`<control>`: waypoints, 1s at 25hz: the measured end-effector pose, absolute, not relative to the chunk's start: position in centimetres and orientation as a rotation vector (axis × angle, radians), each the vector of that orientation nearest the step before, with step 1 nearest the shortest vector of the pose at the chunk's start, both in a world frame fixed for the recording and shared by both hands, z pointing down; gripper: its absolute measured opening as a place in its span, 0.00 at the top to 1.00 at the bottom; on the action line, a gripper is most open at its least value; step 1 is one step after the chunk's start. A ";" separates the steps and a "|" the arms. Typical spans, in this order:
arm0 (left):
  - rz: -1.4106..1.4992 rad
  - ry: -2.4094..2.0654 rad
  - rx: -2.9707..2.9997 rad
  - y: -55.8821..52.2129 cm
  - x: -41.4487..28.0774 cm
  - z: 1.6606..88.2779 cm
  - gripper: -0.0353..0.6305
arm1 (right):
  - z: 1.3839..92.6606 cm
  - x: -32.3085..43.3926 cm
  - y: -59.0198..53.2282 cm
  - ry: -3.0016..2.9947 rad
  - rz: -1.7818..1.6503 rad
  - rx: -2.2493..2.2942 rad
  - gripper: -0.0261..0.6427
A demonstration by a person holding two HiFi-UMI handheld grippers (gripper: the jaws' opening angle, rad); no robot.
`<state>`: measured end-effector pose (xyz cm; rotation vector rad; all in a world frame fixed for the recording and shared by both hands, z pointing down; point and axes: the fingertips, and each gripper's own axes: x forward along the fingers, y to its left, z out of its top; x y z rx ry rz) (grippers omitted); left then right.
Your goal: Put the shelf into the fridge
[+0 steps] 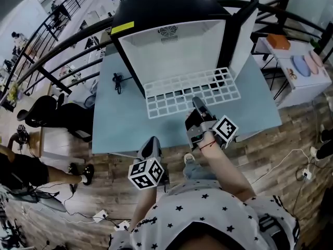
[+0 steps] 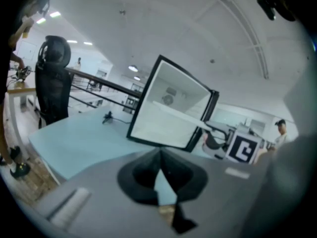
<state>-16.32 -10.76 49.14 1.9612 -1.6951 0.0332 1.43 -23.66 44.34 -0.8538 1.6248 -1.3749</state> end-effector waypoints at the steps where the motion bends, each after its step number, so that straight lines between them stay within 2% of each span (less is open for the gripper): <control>1: 0.036 -1.699 1.964 -11.2 -16.3 49.0 0.94 | 44.4 1.3 -24.2 1.623 -1.377 -0.854 0.90; 25: 0.001 -1.753 1.891 -15.5 -18.2 49.5 0.94 | 44.1 -2.4 -30.5 1.669 -1.400 -0.859 0.90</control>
